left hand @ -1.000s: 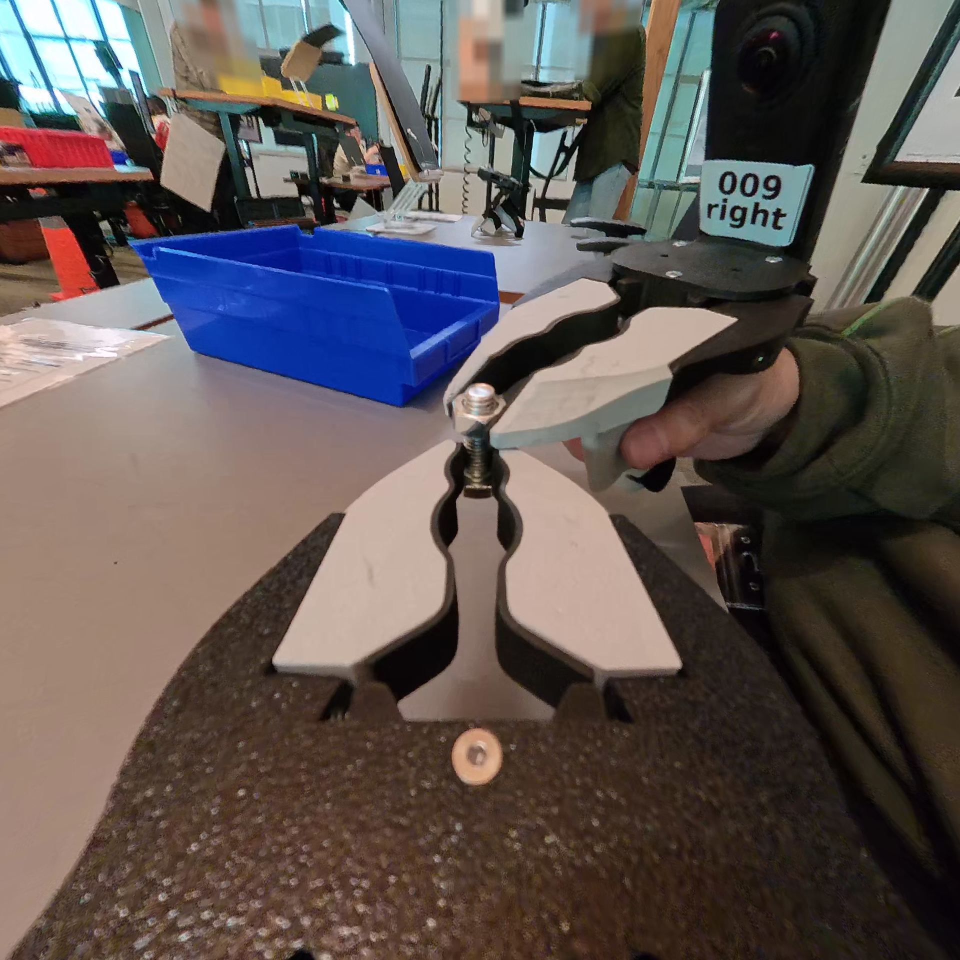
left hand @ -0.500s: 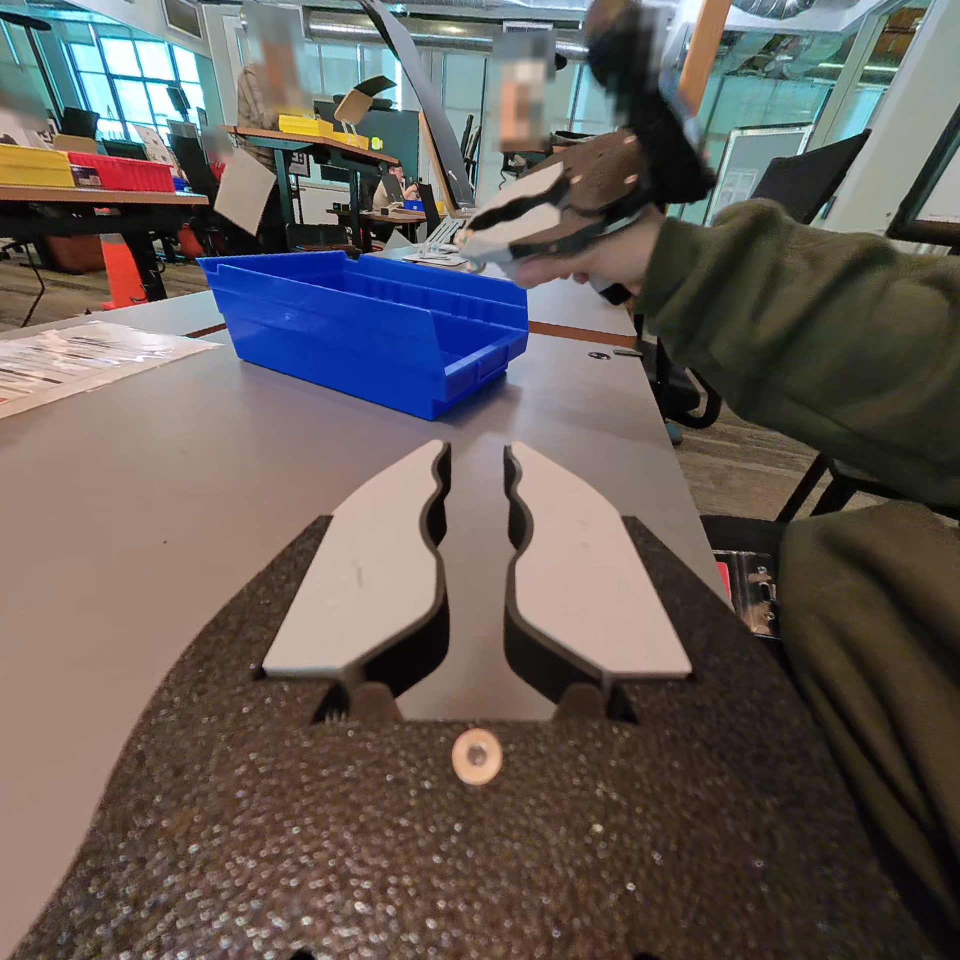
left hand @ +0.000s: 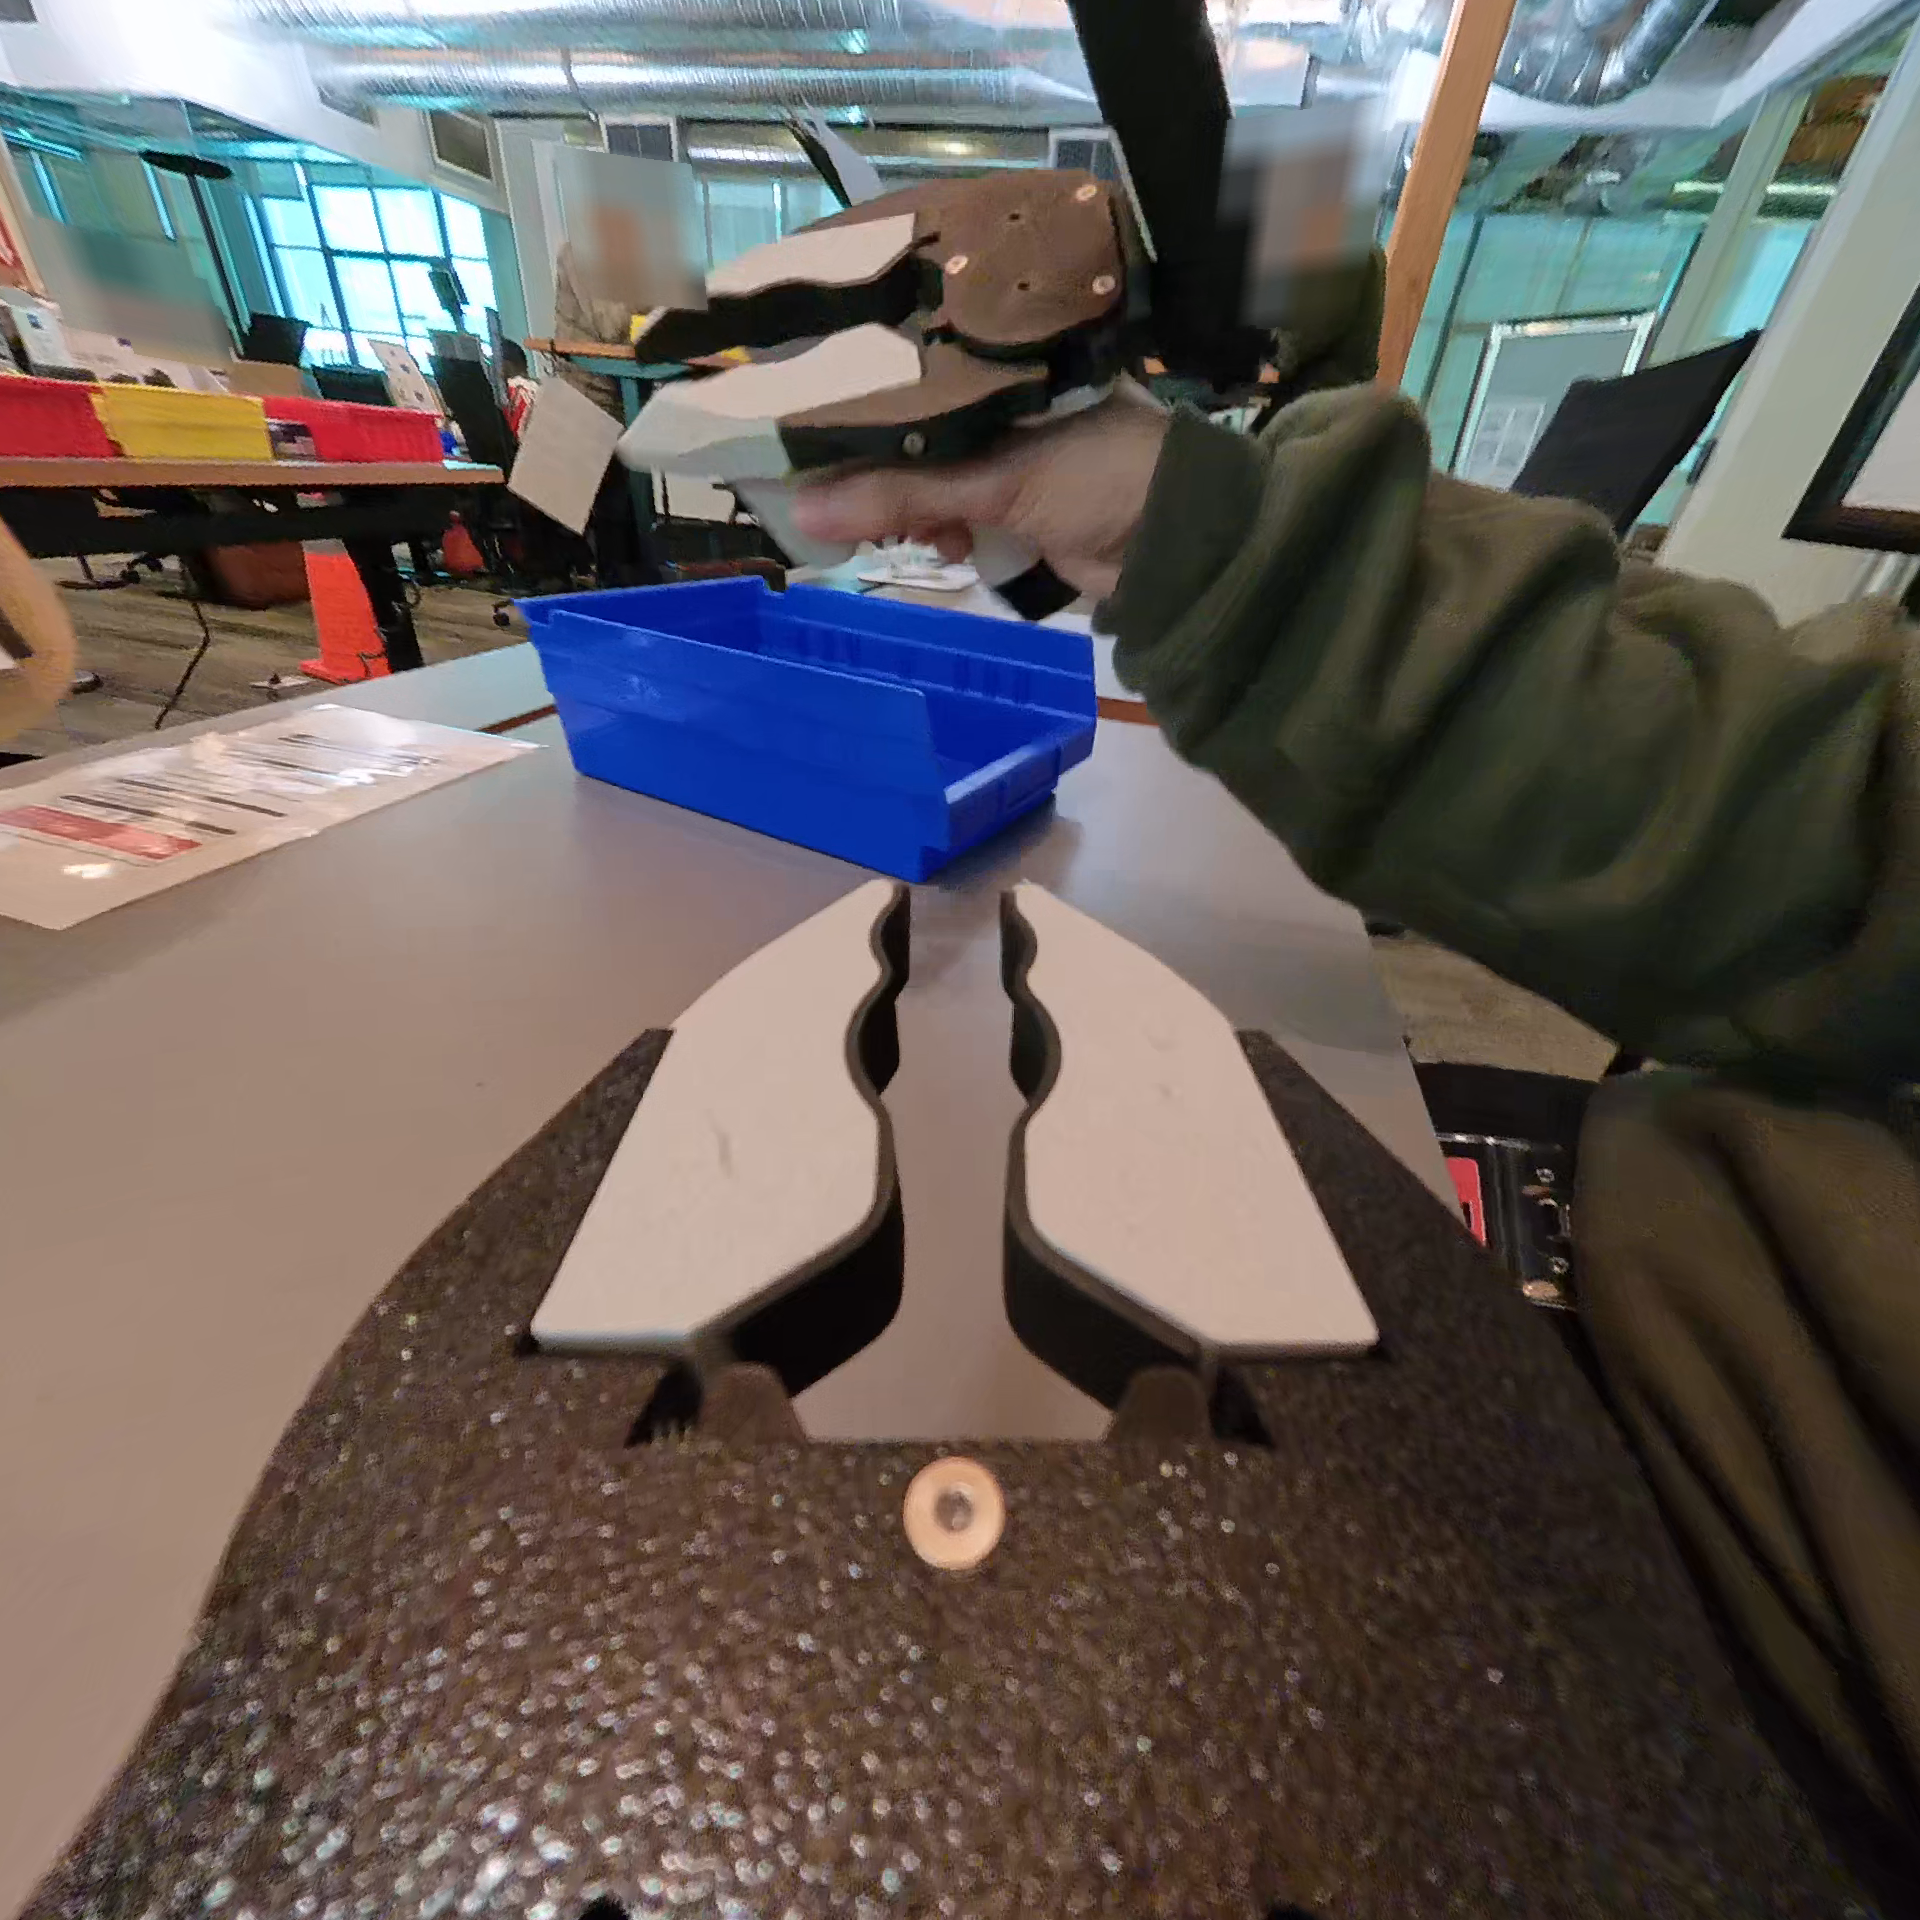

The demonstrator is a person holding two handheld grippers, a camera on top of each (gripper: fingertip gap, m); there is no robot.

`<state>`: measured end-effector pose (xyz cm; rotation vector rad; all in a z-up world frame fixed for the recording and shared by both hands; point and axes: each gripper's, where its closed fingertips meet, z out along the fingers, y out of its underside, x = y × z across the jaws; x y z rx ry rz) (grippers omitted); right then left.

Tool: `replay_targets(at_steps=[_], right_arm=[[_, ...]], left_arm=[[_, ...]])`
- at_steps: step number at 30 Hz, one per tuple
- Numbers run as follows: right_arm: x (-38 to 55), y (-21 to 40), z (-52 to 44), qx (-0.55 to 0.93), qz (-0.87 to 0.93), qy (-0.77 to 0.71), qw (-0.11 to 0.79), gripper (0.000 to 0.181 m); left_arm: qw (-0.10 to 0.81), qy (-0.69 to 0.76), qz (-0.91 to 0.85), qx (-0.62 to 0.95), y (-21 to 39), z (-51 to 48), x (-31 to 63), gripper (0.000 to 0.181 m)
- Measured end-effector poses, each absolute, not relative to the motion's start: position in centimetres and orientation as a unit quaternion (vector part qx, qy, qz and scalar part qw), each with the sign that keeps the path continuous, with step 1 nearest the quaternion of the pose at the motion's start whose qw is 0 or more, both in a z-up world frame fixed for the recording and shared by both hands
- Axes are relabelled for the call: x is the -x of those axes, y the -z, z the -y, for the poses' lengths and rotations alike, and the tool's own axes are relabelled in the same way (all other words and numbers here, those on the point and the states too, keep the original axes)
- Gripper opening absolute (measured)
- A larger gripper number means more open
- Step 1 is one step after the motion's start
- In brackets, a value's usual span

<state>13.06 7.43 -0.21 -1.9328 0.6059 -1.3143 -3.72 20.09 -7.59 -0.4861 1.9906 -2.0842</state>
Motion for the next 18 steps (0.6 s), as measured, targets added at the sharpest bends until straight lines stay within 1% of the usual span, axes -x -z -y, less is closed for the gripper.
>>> replay_targets(at_steps=[5,8,11,13,15,18], right_arm=[[-11.2,3.9,-21.0,0.779,-0.13,0.408,0.459,0.035],[-11.1,7.3,-25.8,0.773,-0.128,0.351,0.513,0.035],[-11.2,10.4,-28.7,0.766,-0.137,0.292,0.557,0.035],[-11.2,11.6,-29.5,0.758,-0.13,0.279,0.576,0.035],[-11.1,11.9,-29.5,0.749,-0.13,0.269,0.592,0.035],[-10.9,10.8,-28.8,0.722,-0.136,0.26,0.627,0.036]], left_arm=[[0.146,0.708,-0.668,0.176,6.0,-22.6,3.2,0.015],[0.166,0.702,-0.666,0.194,5.3,-24.3,2.9,0.013],[0.191,0.663,-0.686,0.231,5.4,-26.8,2.3,0.013],[0.234,0.616,-0.705,0.261,5.9,-29.7,1.7,0.013],[0.28,0.572,-0.706,0.309,6.5,-33.5,0.9,0.013],[0.31,0.527,-0.665,0.428,7.5,-39.6,-0.3,0.012]])
